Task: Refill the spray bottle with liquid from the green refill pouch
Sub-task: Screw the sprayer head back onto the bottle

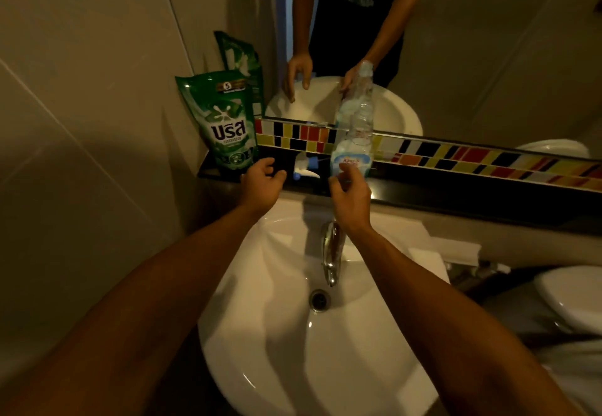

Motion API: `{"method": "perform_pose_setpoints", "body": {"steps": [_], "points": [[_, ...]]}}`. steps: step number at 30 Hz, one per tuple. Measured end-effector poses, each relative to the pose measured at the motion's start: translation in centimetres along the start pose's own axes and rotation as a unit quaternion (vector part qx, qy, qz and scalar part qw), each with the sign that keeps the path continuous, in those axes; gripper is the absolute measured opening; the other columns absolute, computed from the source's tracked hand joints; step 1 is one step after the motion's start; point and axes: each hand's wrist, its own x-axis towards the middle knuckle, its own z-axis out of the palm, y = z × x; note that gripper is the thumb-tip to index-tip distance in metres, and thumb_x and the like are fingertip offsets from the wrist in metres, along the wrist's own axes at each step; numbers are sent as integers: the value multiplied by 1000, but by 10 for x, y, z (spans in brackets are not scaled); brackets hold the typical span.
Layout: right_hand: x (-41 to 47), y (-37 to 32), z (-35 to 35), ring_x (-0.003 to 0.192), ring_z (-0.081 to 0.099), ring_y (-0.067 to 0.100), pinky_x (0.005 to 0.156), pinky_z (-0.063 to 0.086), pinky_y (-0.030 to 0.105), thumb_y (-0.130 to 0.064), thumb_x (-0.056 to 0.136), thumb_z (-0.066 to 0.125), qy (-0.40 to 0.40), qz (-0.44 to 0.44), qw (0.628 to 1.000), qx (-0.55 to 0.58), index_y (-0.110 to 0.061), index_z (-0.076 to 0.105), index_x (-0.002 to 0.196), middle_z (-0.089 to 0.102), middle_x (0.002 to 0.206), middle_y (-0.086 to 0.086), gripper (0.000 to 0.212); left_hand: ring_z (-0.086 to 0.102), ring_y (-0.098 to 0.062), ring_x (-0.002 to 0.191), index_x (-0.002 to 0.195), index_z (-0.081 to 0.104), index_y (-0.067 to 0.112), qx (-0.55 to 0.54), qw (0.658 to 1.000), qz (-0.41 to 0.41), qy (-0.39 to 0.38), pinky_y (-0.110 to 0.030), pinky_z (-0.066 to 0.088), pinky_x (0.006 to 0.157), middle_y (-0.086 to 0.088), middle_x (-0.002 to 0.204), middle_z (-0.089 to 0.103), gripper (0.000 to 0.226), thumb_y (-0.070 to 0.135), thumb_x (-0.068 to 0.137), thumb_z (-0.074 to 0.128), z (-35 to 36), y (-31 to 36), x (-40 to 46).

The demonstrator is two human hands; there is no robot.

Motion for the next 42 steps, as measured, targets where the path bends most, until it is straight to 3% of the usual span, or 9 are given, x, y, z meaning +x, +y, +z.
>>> {"method": "perform_pose_setpoints", "body": {"steps": [4,7,12,16,21,29,32,38,42], "points": [[10,5,-32,122,65,18,85,61,24,-16,97,72,44,1,999,5,-17,50,141,58,140,8,49,56,-28,125,142,51,6,29,999,-10,-28,-25,41,93,-17,138,58,57,25,92,70,16,7,4],[27,0,-49,122,64,16,89,64,31,-16,94,77,62,-7,998,6,-19,45,142,55,141,8,57,56,-29,126,143,50,4,36,998,-30,-31,-31,42,102,-18,138,58,61,25,90,72,29,9,14],[58,-10,-58,140,51,22,105,57,44,-23,92,79,18,-17,1000,-16,-24,38,156,46,156,6,76,60,-29,118,142,51,6,63,997,-41,-26,-28,43,90,-15,131,62,62,27,88,73,47,8,34],[80,-18,-55,136,55,20,107,55,50,-29,92,79,-25,-47,999,-12,-23,46,153,55,150,4,70,58,-33,121,142,49,8,81,995,-48,-18,-38,47,100,-16,134,60,67,34,85,75,62,6,50],[97,-22,-46,127,63,19,105,56,52,-36,87,81,-62,-38,997,-10,-22,54,143,65,139,1,64,61,-34,114,130,57,6,121,991,-51,-11,-37,48,87,-15,128,63,62,33,79,81,82,8,58],[100,-20,-43,113,61,0,82,47,11,-21,101,68,-92,-55,994,1,-18,46,146,62,144,3,50,64,-31,110,123,61,11,86,992,-87,28,-33,48,78,-13,122,66,51,17,77,82,100,6,60],[99,-21,-46,120,62,6,93,50,18,-23,102,68,-93,-58,994,9,-20,44,148,62,144,1,52,64,-29,110,121,63,12,29,995,-92,19,-32,50,80,-11,121,67,54,14,72,85,95,1,64],[92,-26,-63,103,61,-3,81,50,15,-24,102,66,-101,-50,993,-20,-18,45,146,61,135,-3,49,65,-28,107,127,60,8,-75,996,-40,-11,-39,58,86,-13,121,64,55,7,76,82,57,15,67],[78,-29,-79,120,64,18,98,59,40,-24,102,67,-105,-48,993,-39,-16,48,140,62,130,-1,43,66,-24,102,129,56,9,-91,996,16,1,-30,58,79,-12,120,64,57,8,78,81,26,41,65]]}}
